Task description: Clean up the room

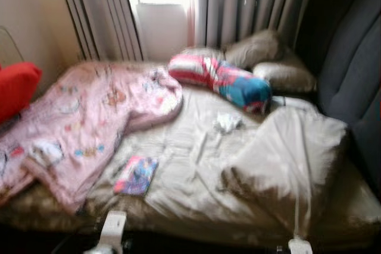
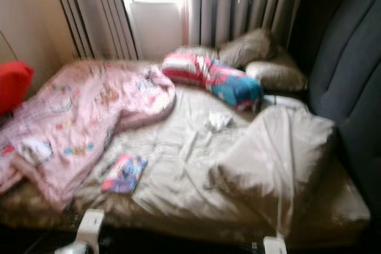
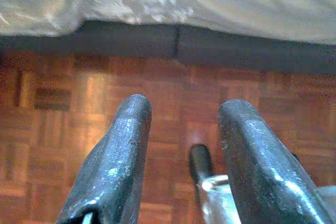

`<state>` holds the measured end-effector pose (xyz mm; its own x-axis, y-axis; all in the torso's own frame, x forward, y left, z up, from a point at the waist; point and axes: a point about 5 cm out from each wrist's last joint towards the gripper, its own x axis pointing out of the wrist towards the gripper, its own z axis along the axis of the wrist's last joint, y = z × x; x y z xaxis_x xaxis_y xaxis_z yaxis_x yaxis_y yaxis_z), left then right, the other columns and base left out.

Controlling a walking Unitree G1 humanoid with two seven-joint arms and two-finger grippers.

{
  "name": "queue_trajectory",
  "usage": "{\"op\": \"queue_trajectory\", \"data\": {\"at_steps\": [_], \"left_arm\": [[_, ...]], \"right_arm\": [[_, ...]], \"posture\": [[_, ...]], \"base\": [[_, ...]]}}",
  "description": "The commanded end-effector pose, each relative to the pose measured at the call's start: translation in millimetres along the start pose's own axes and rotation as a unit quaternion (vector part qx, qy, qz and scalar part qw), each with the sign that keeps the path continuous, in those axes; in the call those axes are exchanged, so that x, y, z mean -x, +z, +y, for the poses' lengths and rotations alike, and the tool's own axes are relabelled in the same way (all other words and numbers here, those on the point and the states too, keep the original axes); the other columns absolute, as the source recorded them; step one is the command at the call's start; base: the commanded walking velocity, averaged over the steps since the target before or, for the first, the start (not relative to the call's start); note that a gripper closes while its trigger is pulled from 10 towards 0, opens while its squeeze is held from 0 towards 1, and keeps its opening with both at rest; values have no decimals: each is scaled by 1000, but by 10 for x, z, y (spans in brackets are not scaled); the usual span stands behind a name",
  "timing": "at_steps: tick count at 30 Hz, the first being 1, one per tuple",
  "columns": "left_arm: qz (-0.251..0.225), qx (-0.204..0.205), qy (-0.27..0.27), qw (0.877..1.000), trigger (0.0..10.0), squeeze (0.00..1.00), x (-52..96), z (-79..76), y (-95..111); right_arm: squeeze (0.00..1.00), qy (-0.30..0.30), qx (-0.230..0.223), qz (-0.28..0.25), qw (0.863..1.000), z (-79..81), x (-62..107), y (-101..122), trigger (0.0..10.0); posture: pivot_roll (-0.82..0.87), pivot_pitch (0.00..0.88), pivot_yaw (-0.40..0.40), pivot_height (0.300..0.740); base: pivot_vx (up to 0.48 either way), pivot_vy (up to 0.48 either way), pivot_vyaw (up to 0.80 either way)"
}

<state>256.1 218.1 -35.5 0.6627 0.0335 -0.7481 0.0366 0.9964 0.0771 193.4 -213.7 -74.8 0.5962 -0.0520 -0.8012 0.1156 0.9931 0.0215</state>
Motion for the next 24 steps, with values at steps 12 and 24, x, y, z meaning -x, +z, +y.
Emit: {"op": "queue_trajectory", "data": {"at_steps": [12, 24], "left_arm": [[-6, 21, 3, 1000, 10000, 0, 9, 40, -11], [-6, 22, 5, 1000, 10000, 0, 9, 44, -10]], "right_arm": [[0, 7, -11, -4, 1000, 77, -12, 15, 10000], [0, 3, -8, -3, 1000, 71, -13, 17, 10000]], "posture": [[2, 0, 6, 740], [4, 0, 5, 740]], "base": [[21, 0, 0], [282, 0, -343]]}}
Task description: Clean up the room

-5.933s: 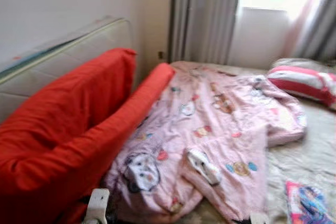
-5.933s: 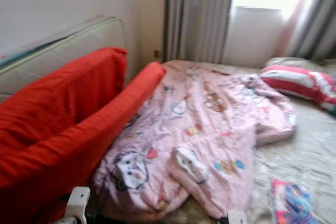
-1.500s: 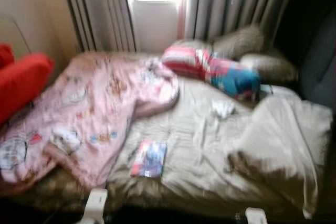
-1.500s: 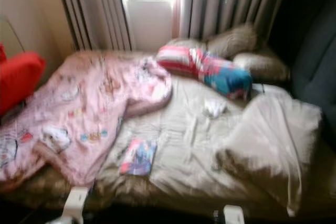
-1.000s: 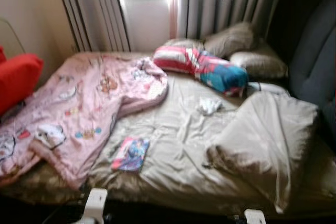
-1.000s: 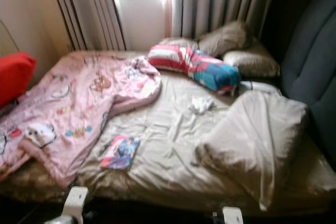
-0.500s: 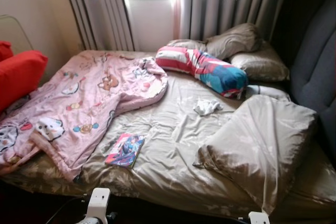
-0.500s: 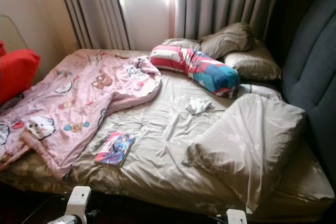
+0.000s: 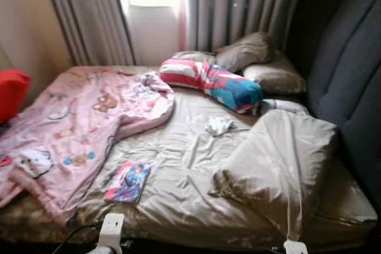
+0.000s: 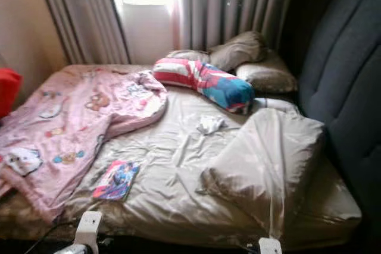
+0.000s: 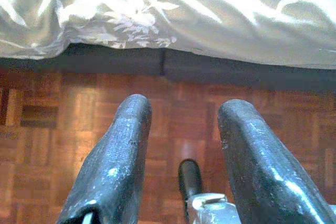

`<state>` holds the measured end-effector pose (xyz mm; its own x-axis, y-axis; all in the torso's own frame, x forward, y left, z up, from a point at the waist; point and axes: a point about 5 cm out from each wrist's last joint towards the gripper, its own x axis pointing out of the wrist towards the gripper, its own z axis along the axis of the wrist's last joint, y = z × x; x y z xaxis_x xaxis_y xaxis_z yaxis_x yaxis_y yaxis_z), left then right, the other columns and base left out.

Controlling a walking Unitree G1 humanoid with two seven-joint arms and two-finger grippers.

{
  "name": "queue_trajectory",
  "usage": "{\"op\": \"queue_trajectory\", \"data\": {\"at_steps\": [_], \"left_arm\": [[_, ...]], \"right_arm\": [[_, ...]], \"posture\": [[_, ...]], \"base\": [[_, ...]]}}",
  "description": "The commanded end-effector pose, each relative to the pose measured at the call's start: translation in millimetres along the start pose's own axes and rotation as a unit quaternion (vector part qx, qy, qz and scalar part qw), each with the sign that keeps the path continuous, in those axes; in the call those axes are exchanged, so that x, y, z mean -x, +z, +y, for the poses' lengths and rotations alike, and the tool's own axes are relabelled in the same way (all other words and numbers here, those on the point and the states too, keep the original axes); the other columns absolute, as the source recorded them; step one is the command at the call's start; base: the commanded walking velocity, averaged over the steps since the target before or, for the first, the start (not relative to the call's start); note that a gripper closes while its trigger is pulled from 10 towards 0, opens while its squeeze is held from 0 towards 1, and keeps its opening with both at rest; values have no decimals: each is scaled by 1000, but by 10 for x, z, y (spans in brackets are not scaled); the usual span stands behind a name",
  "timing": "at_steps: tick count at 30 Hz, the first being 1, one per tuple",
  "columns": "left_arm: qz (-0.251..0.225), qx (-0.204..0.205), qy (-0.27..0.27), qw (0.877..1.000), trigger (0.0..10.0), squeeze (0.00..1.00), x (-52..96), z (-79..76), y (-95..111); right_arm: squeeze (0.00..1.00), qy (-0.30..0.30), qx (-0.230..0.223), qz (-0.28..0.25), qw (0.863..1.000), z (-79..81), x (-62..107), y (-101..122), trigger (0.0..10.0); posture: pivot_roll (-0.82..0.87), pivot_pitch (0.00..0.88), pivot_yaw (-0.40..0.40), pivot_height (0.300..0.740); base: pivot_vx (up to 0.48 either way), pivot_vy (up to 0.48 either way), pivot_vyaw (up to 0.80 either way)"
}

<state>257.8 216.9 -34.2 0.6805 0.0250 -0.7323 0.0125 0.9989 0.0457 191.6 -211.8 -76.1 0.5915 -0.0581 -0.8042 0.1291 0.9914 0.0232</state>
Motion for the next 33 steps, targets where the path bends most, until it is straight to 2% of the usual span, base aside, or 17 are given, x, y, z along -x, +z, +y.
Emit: {"op": "queue_trajectory", "data": {"at_steps": [1, 11, 22, 24, 27, 33], "left_arm": [[6, 3, 9, 1000, 10000, 0, 11, 55, -30], [6, -1, 13, 1000, 10000, 0, 12, 63, -27], [-30, 6, 22, 999, 10000, 0, 15, 68, 24], [-55, 29, 29, 998, 10000, 0, 21, 75, 55], [-69, 42, 34, 996, 10000, 0, 25, 78, 70], [-66, 34, 31, 997, 10000, 0, 23, 68, 65]], "right_arm": [[0, 6, -2, -5, 1000, 55, -13, 41, 10000], [0, 5, -3, -7, 1000, 56, -13, 44, 10000], [0, 6, -8, -31, 999, 56, -7, 69, 10000], [0, 7, -10, -54, 998, 59, -2, 105, 10000], [0, 5, -17, -73, 997, 60, 3, 132, 10000], [0, -1, -23, -84, 996, 48, 9, 143, 10000]], "posture": [[4, 0, 5, 740], [4, 0, 6, 740], [2, 0, 13, 740], [3, 0, 13, 740], [2, 0, 13, 740], [-3, 0, 13, 740]], "base": [[285, 0, 0], [281, 0, 0], [0, 0, 0], [0, 0, 0], [0, 0, 0], [0, 0, 0]]}}
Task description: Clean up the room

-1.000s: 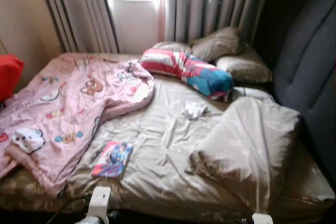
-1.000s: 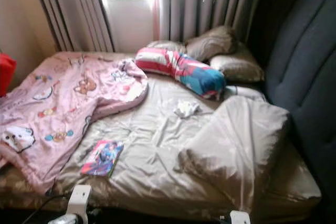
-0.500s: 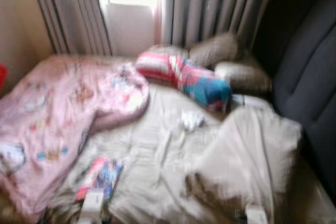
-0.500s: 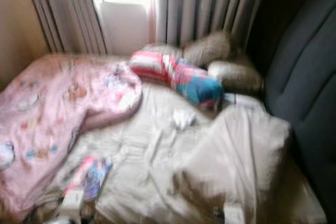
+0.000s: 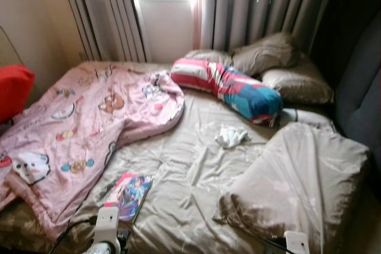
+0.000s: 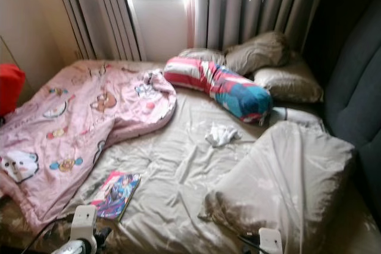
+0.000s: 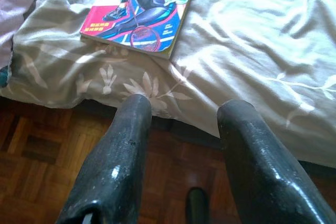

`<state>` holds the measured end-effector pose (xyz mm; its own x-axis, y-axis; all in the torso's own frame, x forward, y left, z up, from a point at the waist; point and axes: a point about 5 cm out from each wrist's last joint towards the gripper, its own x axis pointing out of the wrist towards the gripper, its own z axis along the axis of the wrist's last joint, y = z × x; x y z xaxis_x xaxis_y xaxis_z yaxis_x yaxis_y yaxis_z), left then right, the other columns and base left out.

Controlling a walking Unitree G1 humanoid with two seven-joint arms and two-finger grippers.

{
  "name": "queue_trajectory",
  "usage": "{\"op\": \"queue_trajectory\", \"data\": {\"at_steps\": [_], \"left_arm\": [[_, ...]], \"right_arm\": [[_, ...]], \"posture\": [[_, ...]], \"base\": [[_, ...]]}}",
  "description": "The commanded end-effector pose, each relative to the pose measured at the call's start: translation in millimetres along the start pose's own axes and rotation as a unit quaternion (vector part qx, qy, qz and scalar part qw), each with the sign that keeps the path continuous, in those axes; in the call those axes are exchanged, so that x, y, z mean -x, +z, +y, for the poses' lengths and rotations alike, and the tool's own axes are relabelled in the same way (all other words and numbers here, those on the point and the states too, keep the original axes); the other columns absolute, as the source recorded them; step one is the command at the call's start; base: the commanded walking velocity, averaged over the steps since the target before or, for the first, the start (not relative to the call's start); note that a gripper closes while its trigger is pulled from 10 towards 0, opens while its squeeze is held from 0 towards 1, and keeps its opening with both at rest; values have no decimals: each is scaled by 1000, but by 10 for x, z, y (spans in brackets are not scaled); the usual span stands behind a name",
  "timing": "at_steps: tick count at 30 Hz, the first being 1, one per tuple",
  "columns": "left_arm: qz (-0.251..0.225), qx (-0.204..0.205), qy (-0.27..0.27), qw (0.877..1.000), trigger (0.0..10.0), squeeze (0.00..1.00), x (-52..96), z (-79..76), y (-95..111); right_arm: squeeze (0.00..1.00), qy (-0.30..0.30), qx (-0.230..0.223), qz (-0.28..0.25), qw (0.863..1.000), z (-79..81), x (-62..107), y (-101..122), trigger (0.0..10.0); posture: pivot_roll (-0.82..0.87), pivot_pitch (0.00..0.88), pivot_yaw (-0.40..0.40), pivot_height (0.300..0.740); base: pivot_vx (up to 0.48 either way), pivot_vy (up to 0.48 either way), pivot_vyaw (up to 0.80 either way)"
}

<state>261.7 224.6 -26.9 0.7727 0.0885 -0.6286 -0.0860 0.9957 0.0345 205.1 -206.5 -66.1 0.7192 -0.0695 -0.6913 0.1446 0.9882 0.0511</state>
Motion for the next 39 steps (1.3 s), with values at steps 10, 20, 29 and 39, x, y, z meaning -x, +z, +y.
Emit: {"op": "queue_trajectory", "data": {"at_steps": [10, 20, 29, 39], "left_arm": [[20, -17, -11, 1000, 10000, 0, 0, -17, -38], [21, -20, -12, 1000, 10000, 0, 2, -10, -42], [21, -25, -14, 999, 10000, 0, 3, -15, -45], [-2, -15, -15, 1000, 10000, 0, 4, -19, -8]], "right_arm": [[0, -11, -4, 18, 1000, -27, 8, -50, 10000], [0, -10, 1, 24, 1000, -22, 10, -66, 10000], [0, -8, -1, 18, 1000, -23, 12, -60, 10000], [0, -9, -5, 10, 1000, -24, 14, -51, 10000]], "posture": [[-4, 0, 8, 740], [-5, 0, 6, 740], [-3, 0, 7, 740], [-5, 0, 9, 740]], "base": [[0, 0, 0], [0, 0, 0], [232, 0, 0], [165, 0, 0]]}}
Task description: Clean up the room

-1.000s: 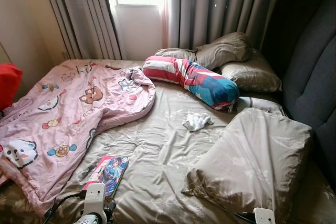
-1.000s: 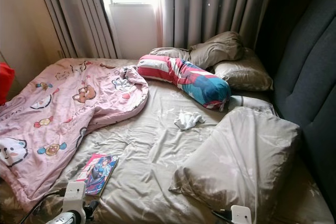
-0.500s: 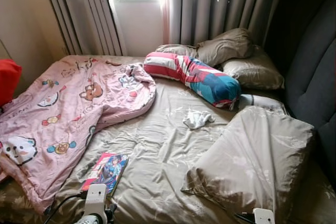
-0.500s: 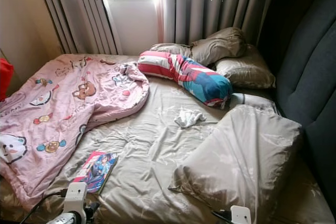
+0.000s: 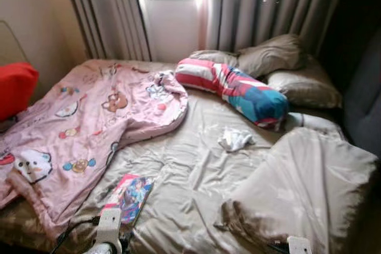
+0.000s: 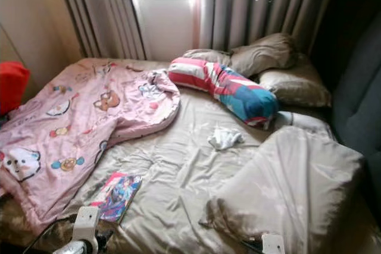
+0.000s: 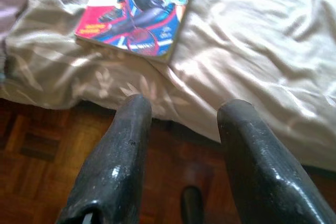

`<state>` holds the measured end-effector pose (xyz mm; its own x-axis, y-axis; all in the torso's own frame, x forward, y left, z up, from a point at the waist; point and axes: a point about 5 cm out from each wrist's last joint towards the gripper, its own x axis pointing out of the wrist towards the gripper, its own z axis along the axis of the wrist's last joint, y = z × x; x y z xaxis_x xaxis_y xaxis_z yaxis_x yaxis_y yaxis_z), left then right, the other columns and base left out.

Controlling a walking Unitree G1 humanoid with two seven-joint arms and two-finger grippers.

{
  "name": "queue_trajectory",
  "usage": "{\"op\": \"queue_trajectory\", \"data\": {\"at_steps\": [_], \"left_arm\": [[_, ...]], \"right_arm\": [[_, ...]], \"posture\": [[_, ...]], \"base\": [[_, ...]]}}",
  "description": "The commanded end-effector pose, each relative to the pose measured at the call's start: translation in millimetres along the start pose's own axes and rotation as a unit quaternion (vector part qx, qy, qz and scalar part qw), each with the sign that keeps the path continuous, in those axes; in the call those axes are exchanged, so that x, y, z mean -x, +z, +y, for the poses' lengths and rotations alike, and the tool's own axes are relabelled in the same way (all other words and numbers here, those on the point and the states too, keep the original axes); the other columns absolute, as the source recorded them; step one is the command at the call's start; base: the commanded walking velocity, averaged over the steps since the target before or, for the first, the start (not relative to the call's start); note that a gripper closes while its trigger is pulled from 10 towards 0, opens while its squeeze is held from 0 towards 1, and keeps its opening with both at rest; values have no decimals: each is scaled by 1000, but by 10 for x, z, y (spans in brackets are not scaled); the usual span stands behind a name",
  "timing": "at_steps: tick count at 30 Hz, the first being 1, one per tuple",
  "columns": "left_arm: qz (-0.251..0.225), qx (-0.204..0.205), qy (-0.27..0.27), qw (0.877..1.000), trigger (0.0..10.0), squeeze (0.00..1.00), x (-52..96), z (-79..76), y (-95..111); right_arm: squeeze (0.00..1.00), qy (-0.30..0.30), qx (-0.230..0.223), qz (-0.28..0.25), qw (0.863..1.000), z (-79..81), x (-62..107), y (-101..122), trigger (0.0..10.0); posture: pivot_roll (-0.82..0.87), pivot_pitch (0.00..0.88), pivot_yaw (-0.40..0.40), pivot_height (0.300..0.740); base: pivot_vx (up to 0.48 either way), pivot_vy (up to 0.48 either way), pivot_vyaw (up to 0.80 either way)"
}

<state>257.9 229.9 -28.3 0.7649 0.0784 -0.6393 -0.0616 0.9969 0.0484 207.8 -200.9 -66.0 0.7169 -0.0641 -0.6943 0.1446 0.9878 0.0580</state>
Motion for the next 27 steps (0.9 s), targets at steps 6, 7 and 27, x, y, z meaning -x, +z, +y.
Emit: {"op": "queue_trajectory", "data": {"at_steps": [6, 7, 27], "left_arm": [[-31, 0, -14, 999, 10000, 0, -12, -83, 70], [-32, 1, -13, 999, 10000, 0, -12, -84, 72], [-313, 14, 17, 950, 10000, 0, 154, 84, 840]], "right_arm": [[0, -17, -10, -9, 1000, -93, 32, -36, 10000], [0, -18, -11, -11, 1000, -94, 32, -35, 10000], [0, -41, -23, -168, 985, -122, 29, 433, 10000]], "posture": [[-4, 0, 9, 740], [-5, 0, 9, 740], [-56, 92, -1, 740]], "base": [[0, 0, 0], [0, 0, 0], [0, 0, 0]]}}
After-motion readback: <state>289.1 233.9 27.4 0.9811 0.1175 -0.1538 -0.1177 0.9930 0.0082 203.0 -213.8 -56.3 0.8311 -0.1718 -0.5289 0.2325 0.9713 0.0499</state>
